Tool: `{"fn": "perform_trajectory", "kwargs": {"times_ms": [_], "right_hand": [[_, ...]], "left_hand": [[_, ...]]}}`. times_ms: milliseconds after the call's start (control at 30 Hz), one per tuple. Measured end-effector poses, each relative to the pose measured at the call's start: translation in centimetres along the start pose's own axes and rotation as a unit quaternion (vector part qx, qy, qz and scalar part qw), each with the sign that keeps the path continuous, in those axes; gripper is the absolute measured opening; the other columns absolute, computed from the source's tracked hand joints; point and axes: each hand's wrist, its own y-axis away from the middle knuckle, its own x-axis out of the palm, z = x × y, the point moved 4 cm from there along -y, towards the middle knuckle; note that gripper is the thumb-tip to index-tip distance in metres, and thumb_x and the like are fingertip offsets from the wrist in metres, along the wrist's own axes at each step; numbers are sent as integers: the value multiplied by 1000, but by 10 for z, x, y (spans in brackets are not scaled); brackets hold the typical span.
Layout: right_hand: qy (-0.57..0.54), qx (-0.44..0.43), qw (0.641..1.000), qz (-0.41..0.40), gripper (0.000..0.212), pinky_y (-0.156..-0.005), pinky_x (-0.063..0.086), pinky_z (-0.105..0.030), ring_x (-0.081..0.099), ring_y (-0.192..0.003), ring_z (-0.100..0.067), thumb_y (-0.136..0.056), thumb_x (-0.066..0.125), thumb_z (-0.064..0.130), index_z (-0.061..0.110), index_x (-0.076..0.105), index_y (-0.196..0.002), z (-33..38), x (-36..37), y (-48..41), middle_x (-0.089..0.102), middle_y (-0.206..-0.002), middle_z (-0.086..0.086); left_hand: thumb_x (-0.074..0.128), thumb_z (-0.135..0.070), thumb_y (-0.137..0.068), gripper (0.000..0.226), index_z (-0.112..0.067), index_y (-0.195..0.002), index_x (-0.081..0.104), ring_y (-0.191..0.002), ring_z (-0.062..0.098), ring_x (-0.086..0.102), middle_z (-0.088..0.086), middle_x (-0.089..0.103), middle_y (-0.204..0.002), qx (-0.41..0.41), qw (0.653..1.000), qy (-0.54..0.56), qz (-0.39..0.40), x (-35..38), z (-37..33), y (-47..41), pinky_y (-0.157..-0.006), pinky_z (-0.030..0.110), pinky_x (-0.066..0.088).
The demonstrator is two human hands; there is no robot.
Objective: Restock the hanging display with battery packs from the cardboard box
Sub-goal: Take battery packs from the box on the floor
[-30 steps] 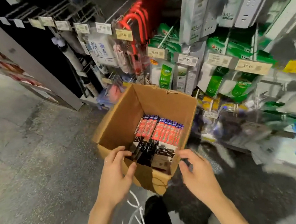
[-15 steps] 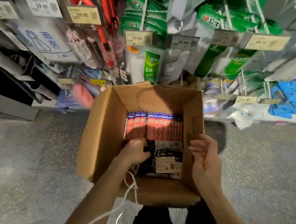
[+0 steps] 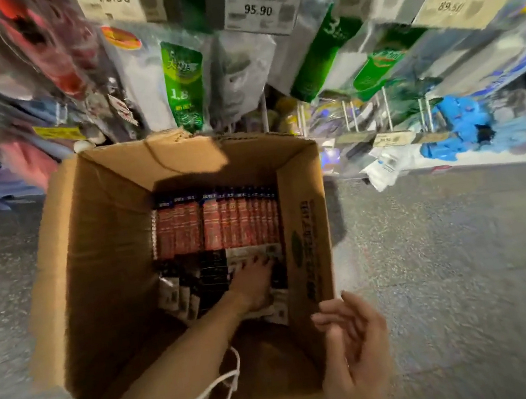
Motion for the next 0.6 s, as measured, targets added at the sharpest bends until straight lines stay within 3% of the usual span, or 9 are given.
{"fn": "perform_trajectory", "kwargs": {"times_ms": [133, 300, 400, 500, 600], "right_hand": [[15, -8, 1000, -6, 49, -77, 58, -28, 72, -84, -20, -87, 50, -2, 32, 58, -122, 1, 2, 4, 71, -101, 3], [13, -2, 1000, 3, 49, -76, 59, -32, 72, -85, -20, -86, 51, -1, 34, 59, -120, 2, 0, 0, 71, -102, 5], [6, 8, 1000, 7, 50, -75, 61, -32, 72, -85, -21, -87, 52, 1, 39, 59, -119, 1, -4, -2, 70, -103, 5], [3, 13, 1000, 18, 49, -75, 61, -31, 72, -86, -20, -87, 52, 4, 41, 59, -117, 1, -7, -3, 70, -105, 5], [15, 7, 999, 32, 45, -75, 61, -31, 72, -87, -21, -88, 53, 5, 39, 60, -117, 2, -9, -4, 70, -106, 4]], "left_hand": [[65, -8, -91, 69, -28, -153, 41, -149, 31, 30, 3, 29, -163, 49, 996, 31, -63, 0, 11, 2, -117, 50, 36], [59, -6, -97, 51, -23, -145, 54, -142, 27, 40, 6, 43, -154, 62, 987, 54, -141, -12, 10, 13, -113, 39, 42], [55, -13, -101, 33, -18, -131, 67, -132, 26, 52, 8, 58, -142, 76, 986, 86, -122, -17, 19, 23, -111, 40, 43], [54, -30, -98, 27, -27, -116, 74, -112, 17, 67, -4, 72, -120, 122, 981, 33, -144, -33, 29, 47, -99, 41, 53], [55, -22, -99, 26, -11, -114, 72, -114, 31, 62, 12, 67, -123, 94, 988, -20, -120, -45, 33, 68, -99, 45, 50]]}}
